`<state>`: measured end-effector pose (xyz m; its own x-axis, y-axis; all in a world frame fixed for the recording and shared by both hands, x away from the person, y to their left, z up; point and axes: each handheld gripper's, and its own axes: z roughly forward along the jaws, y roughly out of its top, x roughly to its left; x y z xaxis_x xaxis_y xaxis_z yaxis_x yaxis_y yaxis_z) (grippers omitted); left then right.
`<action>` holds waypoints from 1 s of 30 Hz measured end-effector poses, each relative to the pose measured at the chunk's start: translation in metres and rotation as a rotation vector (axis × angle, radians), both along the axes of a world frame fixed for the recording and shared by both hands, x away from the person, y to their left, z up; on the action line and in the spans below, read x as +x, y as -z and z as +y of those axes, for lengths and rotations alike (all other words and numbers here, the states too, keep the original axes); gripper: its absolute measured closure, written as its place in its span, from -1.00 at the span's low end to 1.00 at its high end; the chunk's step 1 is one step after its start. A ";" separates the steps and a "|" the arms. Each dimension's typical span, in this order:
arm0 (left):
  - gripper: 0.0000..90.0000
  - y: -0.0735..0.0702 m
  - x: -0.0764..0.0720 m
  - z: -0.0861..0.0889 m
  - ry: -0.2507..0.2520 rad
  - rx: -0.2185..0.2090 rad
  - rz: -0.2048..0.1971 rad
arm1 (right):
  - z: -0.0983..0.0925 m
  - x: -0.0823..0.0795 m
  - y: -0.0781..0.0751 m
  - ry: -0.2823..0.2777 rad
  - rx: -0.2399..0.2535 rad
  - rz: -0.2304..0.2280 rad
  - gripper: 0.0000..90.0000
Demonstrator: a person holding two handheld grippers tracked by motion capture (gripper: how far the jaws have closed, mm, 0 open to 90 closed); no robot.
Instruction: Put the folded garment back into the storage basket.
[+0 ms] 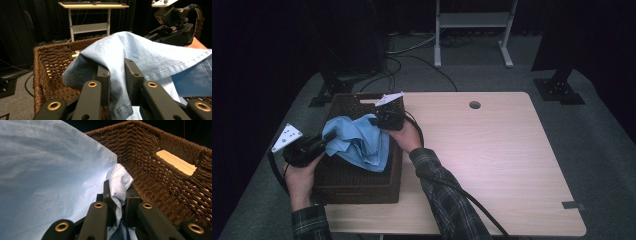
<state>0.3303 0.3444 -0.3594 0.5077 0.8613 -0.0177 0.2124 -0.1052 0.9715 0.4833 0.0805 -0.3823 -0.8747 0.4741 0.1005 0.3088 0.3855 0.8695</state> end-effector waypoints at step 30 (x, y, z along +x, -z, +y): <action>-0.78 0.000 0.002 0.002 -0.070 -0.012 -0.041 | 0.006 0.003 0.002 -0.024 -0.060 -0.035 0.85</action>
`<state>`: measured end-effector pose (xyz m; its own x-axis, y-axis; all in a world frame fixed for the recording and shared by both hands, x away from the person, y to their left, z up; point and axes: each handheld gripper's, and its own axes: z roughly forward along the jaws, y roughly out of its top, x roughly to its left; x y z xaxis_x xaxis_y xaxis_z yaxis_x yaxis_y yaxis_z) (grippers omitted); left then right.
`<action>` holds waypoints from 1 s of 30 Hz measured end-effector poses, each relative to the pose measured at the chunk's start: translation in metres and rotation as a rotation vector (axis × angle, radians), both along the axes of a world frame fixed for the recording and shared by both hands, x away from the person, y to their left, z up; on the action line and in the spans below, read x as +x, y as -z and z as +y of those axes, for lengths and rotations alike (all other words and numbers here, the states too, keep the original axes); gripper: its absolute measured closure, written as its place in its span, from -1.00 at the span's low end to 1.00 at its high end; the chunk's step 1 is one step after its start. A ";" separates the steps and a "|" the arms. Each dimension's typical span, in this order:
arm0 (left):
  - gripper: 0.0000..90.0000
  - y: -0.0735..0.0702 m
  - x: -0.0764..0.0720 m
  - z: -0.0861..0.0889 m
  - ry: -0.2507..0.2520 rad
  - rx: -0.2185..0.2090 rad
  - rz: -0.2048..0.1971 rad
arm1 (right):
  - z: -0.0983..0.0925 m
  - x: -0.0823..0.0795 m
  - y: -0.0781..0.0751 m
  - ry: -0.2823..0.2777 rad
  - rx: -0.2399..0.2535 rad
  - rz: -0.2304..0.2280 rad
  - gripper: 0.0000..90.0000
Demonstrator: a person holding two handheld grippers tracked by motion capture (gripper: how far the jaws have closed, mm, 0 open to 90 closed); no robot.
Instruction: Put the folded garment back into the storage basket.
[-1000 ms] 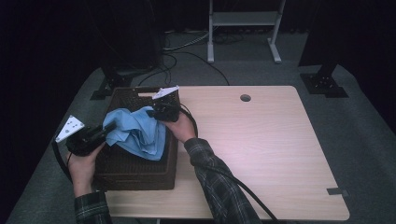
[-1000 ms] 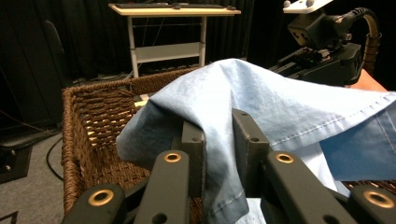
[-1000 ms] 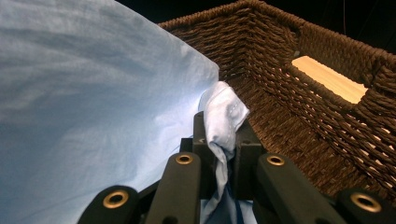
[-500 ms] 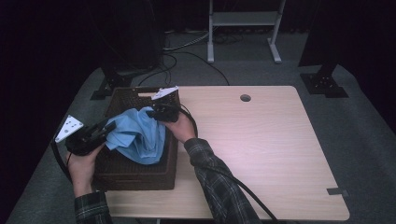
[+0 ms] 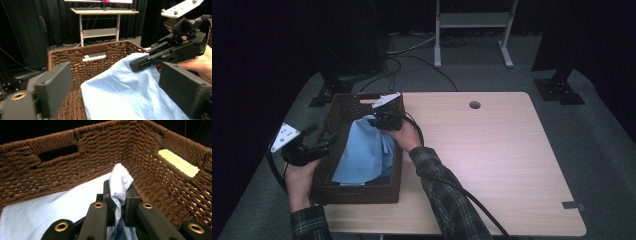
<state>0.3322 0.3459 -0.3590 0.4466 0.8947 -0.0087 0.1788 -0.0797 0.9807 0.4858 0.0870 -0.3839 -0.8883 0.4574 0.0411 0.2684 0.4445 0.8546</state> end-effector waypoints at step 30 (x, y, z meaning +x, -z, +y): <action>-0.96 0.001 0.000 -0.001 0.039 0.003 -0.012 | -0.059 0.019 -0.022 0.140 0.097 -0.026 -1.00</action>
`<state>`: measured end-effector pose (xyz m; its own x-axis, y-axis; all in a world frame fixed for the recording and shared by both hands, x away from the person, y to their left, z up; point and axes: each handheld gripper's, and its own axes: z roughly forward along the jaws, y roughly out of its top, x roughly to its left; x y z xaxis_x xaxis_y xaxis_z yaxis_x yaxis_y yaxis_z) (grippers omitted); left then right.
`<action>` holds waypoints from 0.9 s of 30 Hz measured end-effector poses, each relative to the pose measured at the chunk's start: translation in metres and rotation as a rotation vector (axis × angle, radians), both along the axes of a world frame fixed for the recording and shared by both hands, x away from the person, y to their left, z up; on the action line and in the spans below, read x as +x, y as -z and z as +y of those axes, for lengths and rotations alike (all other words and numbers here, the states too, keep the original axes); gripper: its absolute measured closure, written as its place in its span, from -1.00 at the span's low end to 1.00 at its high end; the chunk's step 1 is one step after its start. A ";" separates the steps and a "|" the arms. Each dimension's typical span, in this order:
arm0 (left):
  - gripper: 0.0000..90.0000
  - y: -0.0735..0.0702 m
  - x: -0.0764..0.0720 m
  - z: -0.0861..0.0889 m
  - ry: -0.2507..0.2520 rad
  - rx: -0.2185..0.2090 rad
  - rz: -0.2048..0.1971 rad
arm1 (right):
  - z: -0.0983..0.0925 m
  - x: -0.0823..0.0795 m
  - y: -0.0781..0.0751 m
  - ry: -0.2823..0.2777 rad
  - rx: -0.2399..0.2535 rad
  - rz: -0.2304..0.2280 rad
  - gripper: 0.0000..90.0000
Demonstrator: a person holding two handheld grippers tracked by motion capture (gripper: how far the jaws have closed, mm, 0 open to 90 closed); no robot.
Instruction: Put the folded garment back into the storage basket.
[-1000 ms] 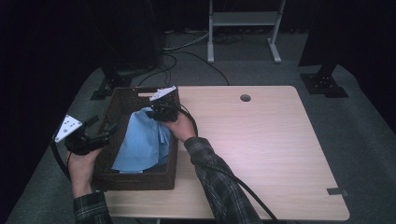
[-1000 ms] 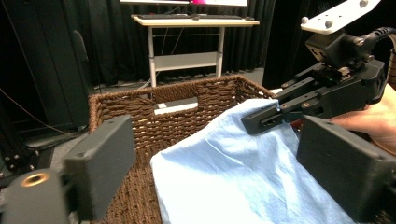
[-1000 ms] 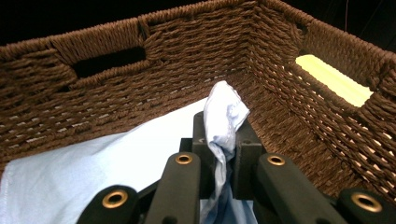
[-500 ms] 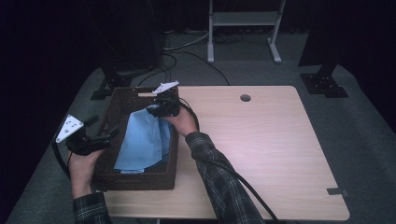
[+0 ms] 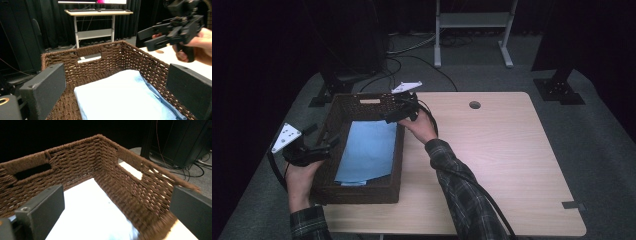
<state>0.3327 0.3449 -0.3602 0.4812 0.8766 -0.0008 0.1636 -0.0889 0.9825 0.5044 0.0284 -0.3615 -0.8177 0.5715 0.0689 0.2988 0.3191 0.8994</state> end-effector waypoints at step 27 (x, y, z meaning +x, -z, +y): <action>-1.00 0.001 0.000 -0.002 -0.007 -0.012 -0.008 | -0.151 -0.055 -0.040 0.030 -0.061 -0.096 -1.00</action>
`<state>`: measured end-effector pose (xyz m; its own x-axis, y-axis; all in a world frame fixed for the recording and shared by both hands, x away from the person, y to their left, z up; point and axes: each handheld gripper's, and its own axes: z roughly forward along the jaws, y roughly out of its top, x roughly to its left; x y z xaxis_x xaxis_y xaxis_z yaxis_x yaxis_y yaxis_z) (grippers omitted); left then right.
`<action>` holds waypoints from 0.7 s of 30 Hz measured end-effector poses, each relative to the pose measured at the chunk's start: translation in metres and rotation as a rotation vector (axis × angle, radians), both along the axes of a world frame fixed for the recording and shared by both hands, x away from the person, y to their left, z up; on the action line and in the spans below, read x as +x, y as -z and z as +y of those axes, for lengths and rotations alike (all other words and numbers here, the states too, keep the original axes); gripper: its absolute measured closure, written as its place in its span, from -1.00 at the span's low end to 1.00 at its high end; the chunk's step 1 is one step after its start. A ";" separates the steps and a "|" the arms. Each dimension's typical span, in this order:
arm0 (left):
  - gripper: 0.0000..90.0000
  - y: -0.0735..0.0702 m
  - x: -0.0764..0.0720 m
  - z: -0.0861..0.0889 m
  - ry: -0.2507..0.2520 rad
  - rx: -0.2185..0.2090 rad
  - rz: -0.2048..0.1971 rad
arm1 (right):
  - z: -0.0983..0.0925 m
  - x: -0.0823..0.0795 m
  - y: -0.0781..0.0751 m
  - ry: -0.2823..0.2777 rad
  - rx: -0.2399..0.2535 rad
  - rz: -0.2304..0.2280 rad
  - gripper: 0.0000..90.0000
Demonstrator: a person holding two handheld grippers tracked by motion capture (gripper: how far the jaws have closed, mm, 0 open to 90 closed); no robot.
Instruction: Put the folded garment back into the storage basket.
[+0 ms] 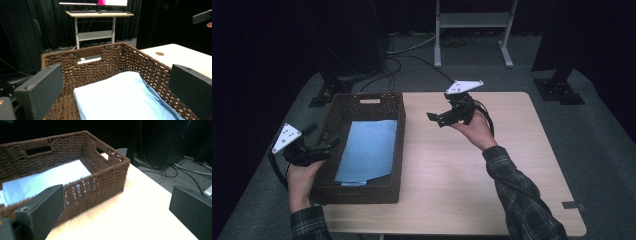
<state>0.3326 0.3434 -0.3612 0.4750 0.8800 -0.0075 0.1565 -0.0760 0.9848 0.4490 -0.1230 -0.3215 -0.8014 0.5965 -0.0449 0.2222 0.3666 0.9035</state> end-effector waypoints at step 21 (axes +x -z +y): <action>-1.00 0.001 0.000 0.000 -0.017 0.012 -0.012 | -0.125 -0.070 0.030 0.078 0.002 0.016 -1.00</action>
